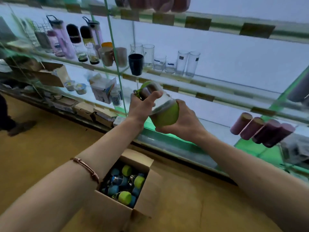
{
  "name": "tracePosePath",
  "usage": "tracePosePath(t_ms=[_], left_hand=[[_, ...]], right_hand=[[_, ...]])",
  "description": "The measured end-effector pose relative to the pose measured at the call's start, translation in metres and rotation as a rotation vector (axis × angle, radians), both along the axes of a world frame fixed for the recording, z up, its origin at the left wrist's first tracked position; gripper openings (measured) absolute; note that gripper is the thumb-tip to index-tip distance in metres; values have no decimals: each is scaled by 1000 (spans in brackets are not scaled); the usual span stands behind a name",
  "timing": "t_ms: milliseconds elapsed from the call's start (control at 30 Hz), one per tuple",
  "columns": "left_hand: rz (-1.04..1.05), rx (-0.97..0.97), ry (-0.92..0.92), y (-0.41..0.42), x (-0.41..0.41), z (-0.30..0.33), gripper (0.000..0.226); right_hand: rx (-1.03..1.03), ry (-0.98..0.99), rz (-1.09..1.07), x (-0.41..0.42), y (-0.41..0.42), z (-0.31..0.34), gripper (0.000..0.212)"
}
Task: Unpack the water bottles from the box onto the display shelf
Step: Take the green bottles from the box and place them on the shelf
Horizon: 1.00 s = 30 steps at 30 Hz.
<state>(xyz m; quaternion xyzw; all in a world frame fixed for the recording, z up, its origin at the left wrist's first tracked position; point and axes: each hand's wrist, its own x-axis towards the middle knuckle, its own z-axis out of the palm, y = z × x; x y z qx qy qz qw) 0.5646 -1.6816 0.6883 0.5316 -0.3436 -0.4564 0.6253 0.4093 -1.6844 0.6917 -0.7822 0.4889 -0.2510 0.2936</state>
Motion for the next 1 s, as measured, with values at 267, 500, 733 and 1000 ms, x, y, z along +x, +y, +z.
tracePosePath(t_ms=[267, 500, 733, 1000], left_hand=[[-32, -71, -38, 2, -85, 54, 80], [7, 12, -206, -37, -119, 110, 109], [47, -68, -145, -91, -135, 147, 102], [-128, -302, 27, -176, -108, 185, 26]], right_hand=[[-106, -42, -46, -89, 8, 56, 90], [-199, -54, -99, -123, -19, 104, 87], [-268, -31, -128, -128, -72, 139, 85], [-310, -65, -194, -121, -170, 178, 80]])
